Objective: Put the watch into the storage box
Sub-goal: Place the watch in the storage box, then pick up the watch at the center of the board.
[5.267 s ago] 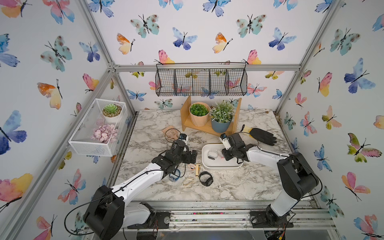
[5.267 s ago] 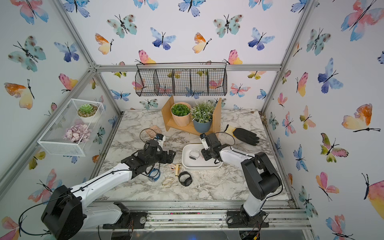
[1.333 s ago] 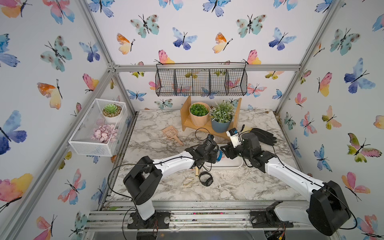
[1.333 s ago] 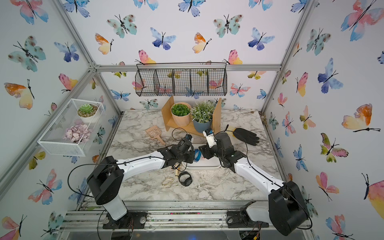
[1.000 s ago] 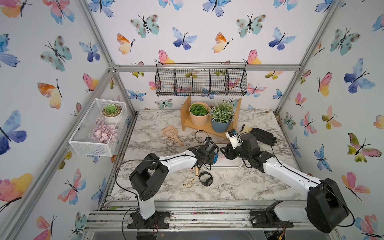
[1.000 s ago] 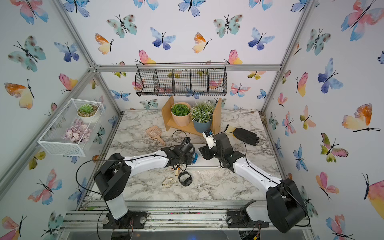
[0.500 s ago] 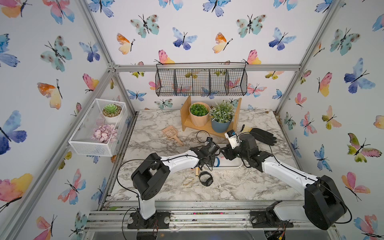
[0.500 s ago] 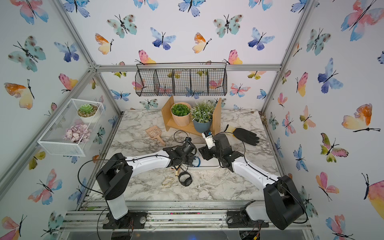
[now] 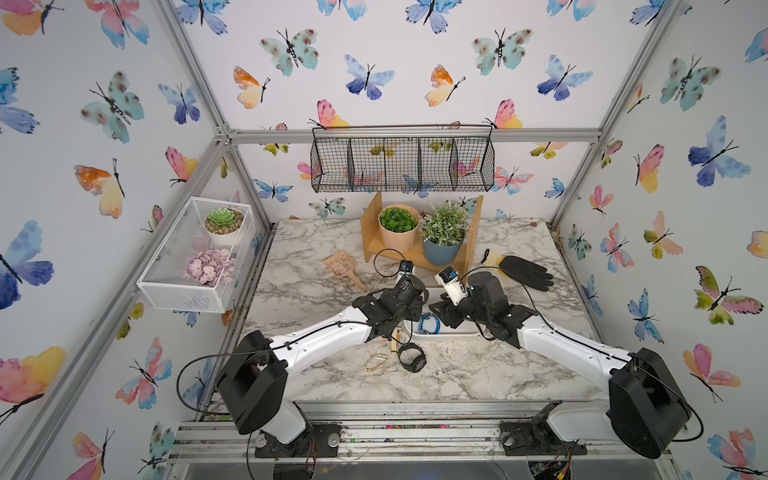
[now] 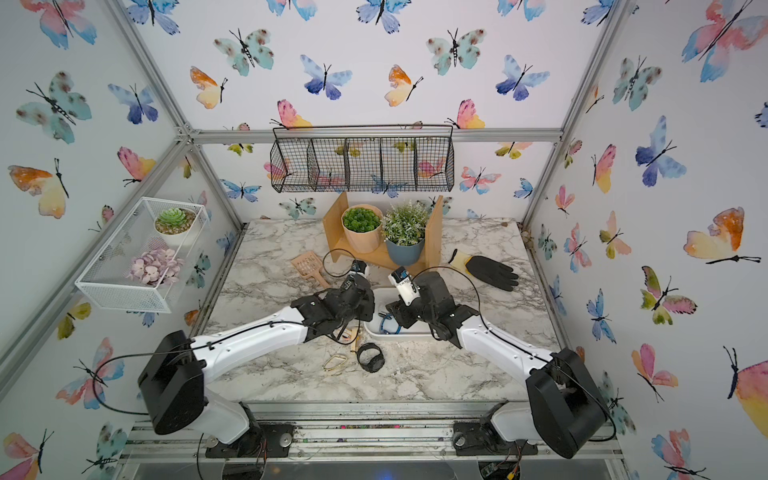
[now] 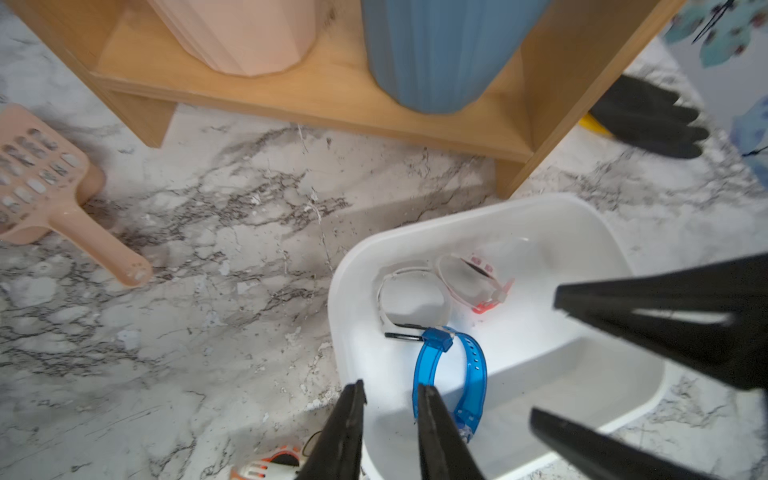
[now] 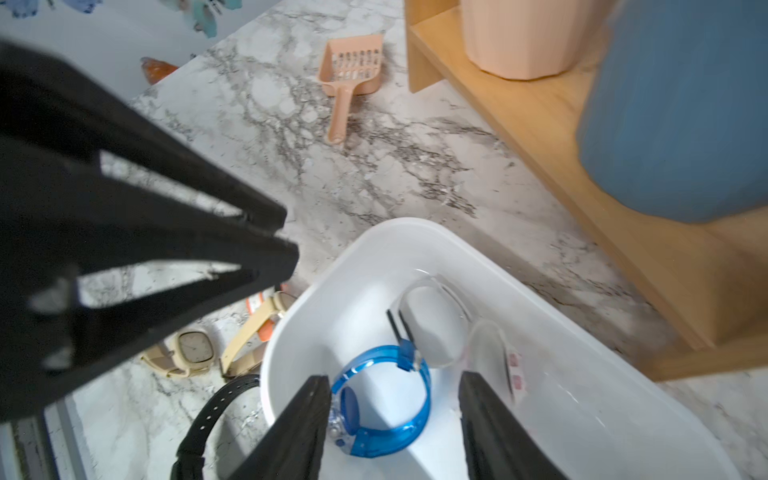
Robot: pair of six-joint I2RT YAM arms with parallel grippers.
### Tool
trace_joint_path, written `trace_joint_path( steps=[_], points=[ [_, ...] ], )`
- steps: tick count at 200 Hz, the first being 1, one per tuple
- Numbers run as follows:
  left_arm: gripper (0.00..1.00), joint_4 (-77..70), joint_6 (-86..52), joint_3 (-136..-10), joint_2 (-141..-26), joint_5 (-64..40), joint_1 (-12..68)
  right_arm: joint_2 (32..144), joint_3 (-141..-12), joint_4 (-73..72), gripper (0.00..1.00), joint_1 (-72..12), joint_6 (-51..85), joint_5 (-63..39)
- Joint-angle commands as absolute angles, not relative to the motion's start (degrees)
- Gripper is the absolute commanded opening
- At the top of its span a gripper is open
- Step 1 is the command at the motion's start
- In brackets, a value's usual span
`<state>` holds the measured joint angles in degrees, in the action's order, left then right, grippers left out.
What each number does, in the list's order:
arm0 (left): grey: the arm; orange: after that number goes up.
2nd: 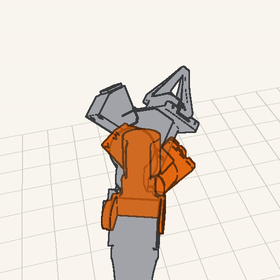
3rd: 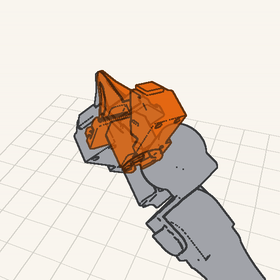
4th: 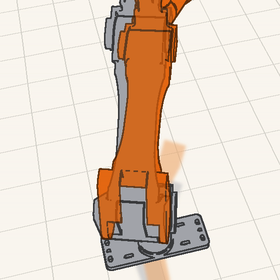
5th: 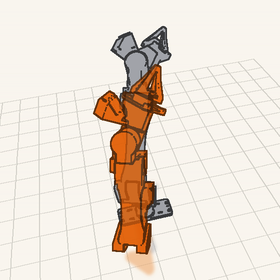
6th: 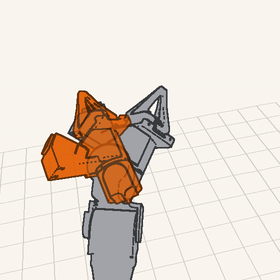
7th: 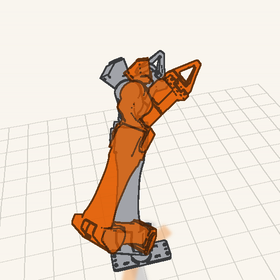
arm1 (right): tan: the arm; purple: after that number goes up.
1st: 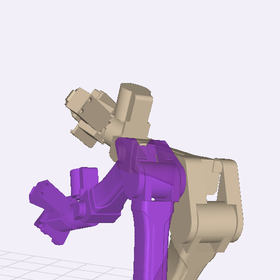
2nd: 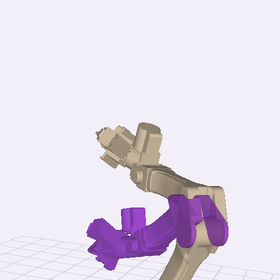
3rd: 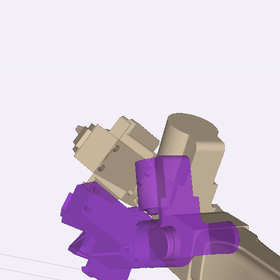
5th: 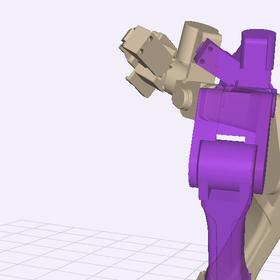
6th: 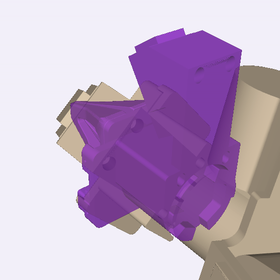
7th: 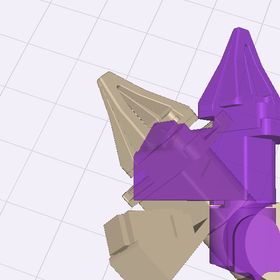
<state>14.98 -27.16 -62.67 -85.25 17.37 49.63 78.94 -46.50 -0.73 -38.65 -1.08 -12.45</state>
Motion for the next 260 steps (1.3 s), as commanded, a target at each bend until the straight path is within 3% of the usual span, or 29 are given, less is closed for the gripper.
trace_joint_path(
  steps=[1,93,148,260],
  points=[
    [0.30,14.59,-26.80,-58.32,-79.53,19.45,45.56,81.10,-49.09,-0.78,0.56,-42.10,-3.93,-10.43],
    [0.35,10.37,-30.79,-39.72,-63.76,8.99,28.52,96.79,-62.01,3.28,0.55,-54.12,-5.54,-3.35],
    [0.35,7.30,-30.95,-34.90,-62.00,2.61,24.49,105.54,-69.61,7.83,0.54,-56.23,-4.45,-2.45],
    [0.35,7.01,-30.76,-31.94,-61.13,1.66,23.82,113.54,-75.62,10.10,0.51,-57.13,-3.60,-2.15]
  ],
)
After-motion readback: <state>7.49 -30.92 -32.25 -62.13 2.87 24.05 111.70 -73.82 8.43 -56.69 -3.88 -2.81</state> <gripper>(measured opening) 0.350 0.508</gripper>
